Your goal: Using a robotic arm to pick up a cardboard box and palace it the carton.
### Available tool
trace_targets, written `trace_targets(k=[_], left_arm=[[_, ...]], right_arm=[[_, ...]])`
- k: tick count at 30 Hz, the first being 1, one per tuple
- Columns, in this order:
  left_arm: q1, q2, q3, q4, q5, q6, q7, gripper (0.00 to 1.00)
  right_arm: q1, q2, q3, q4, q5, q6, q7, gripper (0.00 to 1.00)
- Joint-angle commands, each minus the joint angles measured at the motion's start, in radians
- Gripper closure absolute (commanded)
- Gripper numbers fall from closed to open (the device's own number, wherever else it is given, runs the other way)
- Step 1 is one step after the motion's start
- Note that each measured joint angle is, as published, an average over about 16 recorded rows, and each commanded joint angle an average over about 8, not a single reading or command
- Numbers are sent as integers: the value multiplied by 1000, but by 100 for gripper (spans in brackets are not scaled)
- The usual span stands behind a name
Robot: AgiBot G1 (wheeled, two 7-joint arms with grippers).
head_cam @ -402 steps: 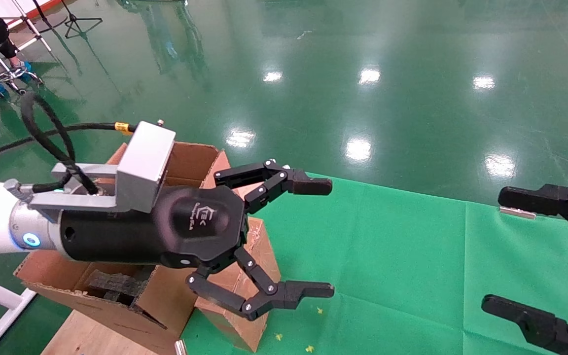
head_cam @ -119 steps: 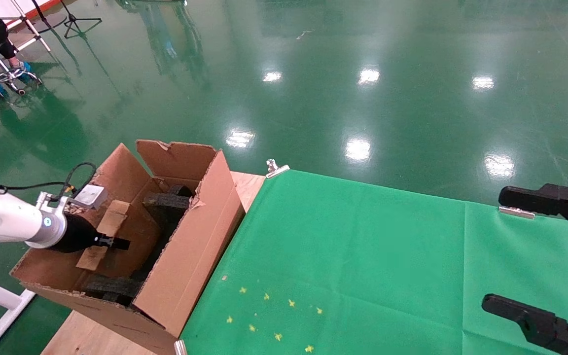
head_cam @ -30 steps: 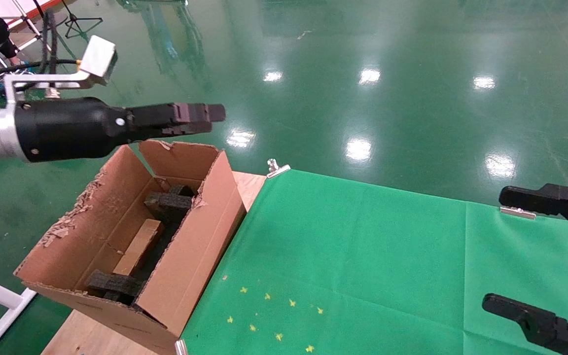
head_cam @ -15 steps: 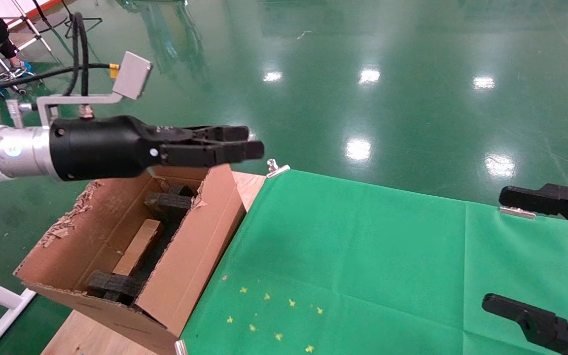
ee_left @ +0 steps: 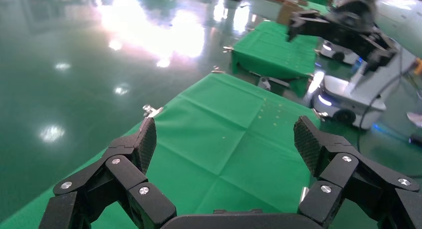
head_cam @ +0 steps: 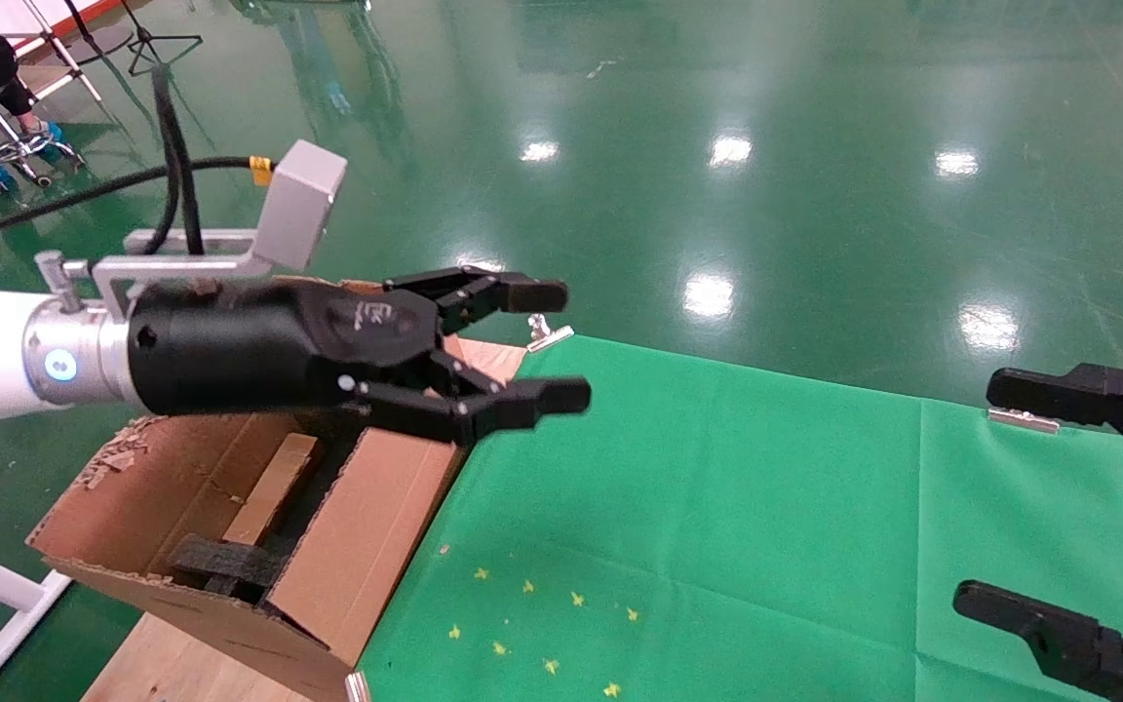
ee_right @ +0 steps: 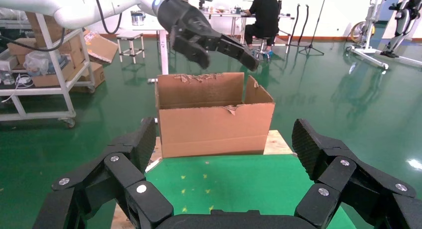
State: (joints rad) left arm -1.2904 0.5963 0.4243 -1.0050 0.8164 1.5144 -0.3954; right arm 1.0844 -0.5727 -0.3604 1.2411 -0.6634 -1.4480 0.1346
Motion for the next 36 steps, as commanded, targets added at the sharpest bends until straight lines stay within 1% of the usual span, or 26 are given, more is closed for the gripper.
trace_targets(k=[1, 12, 18, 22, 36], left_arm=[[27, 2, -18, -35, -11, -2, 26, 0], [174, 12, -117, -225, -69, -15, 168, 0], [229, 16, -153, -296, -91, -19, 215, 0], [241, 17, -162, -310, -97, -20, 222, 0], [223, 16, -150, -288, -91, -20, 211, 0]], right_arm=[[0, 0, 0, 0, 0, 0, 0, 0], [0, 0, 0, 0, 0, 0, 0, 0], [0, 0, 0, 0, 0, 0, 0, 0], [0, 0, 0, 0, 0, 0, 0, 0], [0, 0, 0, 0, 0, 0, 0, 0]])
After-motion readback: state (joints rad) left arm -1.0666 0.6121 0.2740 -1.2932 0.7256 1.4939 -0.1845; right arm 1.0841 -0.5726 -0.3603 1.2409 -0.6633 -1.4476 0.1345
